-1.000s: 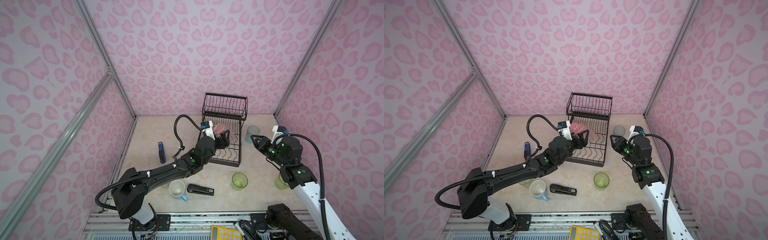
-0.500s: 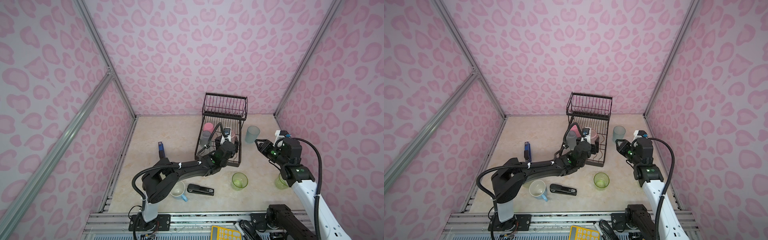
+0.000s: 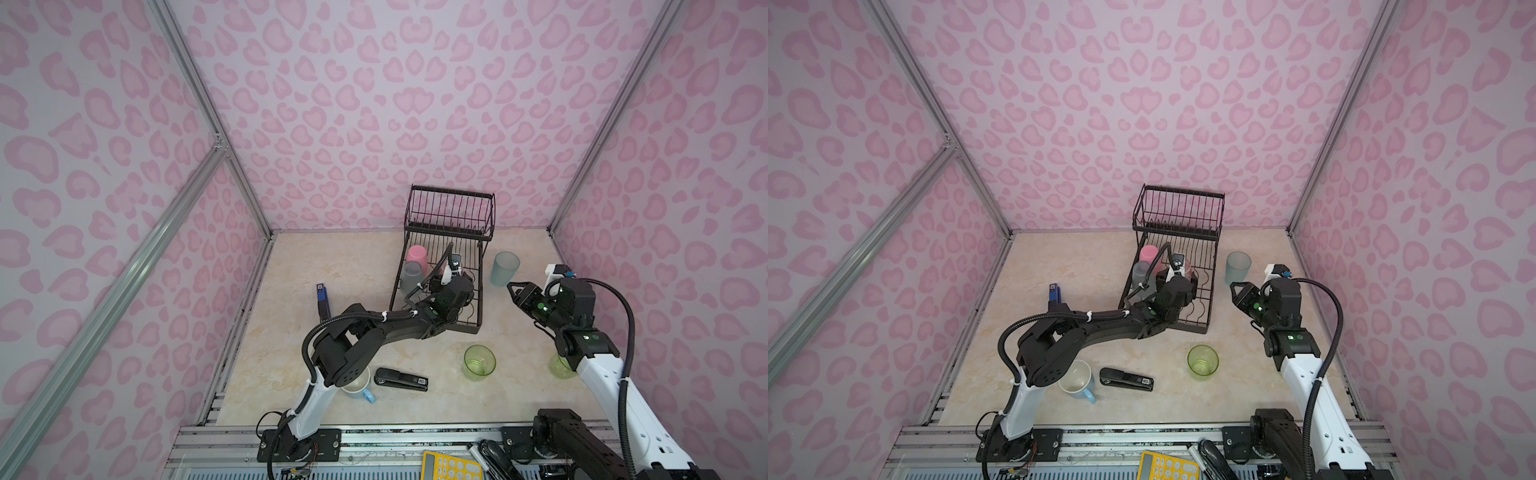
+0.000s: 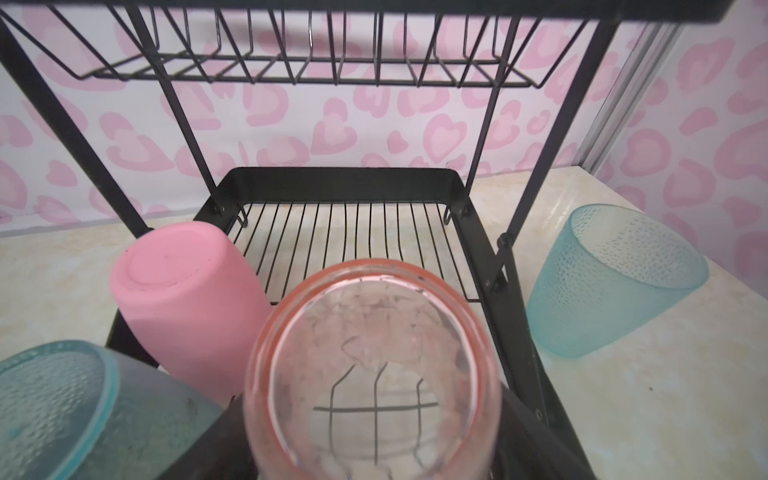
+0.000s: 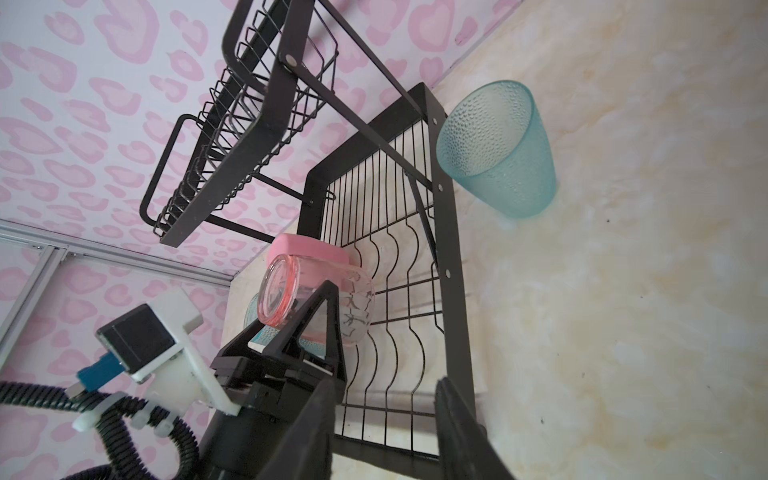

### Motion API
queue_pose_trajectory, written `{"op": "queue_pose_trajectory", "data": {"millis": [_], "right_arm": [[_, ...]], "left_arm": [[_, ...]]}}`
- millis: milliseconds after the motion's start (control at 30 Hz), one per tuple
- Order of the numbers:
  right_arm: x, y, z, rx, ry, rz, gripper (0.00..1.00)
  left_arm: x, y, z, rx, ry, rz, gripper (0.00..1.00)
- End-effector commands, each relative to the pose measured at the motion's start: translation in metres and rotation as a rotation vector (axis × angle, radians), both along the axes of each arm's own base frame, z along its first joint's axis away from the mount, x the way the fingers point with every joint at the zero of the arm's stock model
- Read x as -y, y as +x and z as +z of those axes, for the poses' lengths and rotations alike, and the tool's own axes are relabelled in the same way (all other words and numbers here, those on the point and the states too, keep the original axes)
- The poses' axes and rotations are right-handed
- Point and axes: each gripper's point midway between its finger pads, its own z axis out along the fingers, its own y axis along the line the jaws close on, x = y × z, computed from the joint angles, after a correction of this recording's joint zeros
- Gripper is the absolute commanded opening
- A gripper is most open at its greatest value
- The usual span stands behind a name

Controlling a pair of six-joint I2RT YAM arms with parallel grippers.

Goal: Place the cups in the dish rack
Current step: 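Lower the clear cup into the rack with the left gripper while the right withdraws, then stand the clear cup upright beside the pink cup and open the left gripper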

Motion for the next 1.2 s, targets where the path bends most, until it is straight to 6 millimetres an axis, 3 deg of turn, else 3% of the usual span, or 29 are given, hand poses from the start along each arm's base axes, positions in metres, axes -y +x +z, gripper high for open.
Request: {"op": "queue_pose_trajectory", "data": {"millis": [0,567,900,1167], "right_arm": [[0.000,0.006,0.002,0.039,-0.009,0.015,0.40],[0.007,0.012,-0.019,0.031,-0.031,0.003,0.40],[0.010,0.014,-0.020,0.038,-0.050,-0.009,0.40],[0.012,0.014,-0.026,0.034,-0.053,-0.023,0.40]], "left_arm": [[0.001,0.007,-0.010,-0.037,-0.027,0.010,0.69],[0.000,0.022,-0.062,-0.159,-0.023,0.046,0.69],[-0.008,0.040,-0.069,-0.171,-0.026,0.088,0.69],[-0.007,0.042,-0.079,-0.211,0.002,0.088,0.72]]}}
